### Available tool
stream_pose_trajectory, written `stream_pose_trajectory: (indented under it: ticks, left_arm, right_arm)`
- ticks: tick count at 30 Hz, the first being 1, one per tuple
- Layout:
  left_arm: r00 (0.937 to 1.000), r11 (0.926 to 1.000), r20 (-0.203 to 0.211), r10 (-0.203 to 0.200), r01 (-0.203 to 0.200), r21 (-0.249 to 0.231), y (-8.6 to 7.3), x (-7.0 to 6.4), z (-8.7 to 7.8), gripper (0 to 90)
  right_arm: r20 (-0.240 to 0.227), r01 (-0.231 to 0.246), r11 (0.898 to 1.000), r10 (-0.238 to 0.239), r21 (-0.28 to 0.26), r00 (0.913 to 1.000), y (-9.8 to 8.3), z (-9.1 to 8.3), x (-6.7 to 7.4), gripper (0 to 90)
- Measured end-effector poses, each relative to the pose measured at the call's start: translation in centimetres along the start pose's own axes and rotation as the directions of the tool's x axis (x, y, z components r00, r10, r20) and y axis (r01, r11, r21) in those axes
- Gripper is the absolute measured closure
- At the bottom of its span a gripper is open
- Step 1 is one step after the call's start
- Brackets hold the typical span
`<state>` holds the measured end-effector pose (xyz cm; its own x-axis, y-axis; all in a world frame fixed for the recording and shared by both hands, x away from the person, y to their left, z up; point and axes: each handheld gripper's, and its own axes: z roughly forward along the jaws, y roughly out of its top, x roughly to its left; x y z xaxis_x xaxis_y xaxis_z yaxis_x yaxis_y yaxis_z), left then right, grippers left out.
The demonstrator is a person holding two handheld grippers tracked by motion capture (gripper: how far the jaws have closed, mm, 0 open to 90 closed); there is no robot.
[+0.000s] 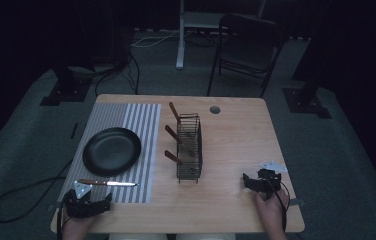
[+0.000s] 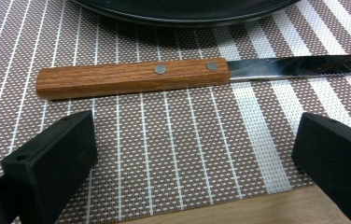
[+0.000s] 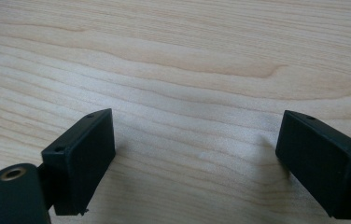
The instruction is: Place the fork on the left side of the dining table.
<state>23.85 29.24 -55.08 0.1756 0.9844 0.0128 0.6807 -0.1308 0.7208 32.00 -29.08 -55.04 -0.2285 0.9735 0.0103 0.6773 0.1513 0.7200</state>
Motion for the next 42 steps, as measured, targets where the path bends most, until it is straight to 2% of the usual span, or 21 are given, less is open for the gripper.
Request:
stream_pose_trajectory:
  ticks: [4, 10, 13, 15, 25, 28, 36, 42]
  left_arm:
    - [0.9999, 0.9999, 0.009, 0.008, -0.008, 0.014, 0.1, 0.1, 0.0, 0.1]
    - [1.0, 0.9993, 0.001, -0.007, 0.007, 0.036, 0.3, 0.0, -0.2, 0.1]
    - [0.9992, 0.9988, 0.03, -0.024, 0.023, 0.044, 0.4, -0.2, -0.5, 0.1]
    - [0.9991, 0.9987, 0.032, -0.027, 0.026, 0.043, 0.4, -0.3, -0.5, 0.1]
    - [0.9966, 0.9987, 0.082, 0.004, -0.008, 0.049, 0.6, -1.8, -1.4, 0.2]
    - [0.9931, 0.9991, 0.117, 0.013, -0.017, 0.04, 0.7, -2.3, -1.7, 2.0]
    - [0.9873, 0.9984, 0.155, 0.036, -0.042, 0.038, 1.3, -3.5, -2.2, 2.2]
    - [0.9787, 0.9971, 0.195, 0.065, -0.071, 0.025, 1.7, -4.7, -2.7, 2.2]
  right_arm:
    - [0.0, -0.001, 1.0, 0.001, 0.0, 1.0, 0.0, 0.0, 0.0, 11.4]
    - [0.0, 0.0, 1.0, 0.0, 0.0, 1.0, 0.0, 0.0, 0.0, 11.4]
    - [0.0, 0.0, 1.0, 0.0, 0.0, 1.0, 0.0, 0.0, 0.0, 11.4]
    - [0.0, 0.0, 1.0, 0.0, 0.0, 1.0, 0.0, 0.0, 0.0, 11.4]
    - [0.0, 0.0, 1.0, 0.0, -0.001, 1.0, 0.0, 0.0, 0.0, 11.4]
    - [0.0, 0.0, 1.0, 0.0, 0.0, 1.0, 0.0, 0.0, 0.0, 11.4]
    - [0.0, 0.0, 1.0, 0.0, 0.0, 1.0, 0.0, 0.0, 0.0, 11.4]
    - [0.0, 0.0, 1.0, 0.0, 0.0, 1.0, 0.0, 0.0, 0.0, 11.4]
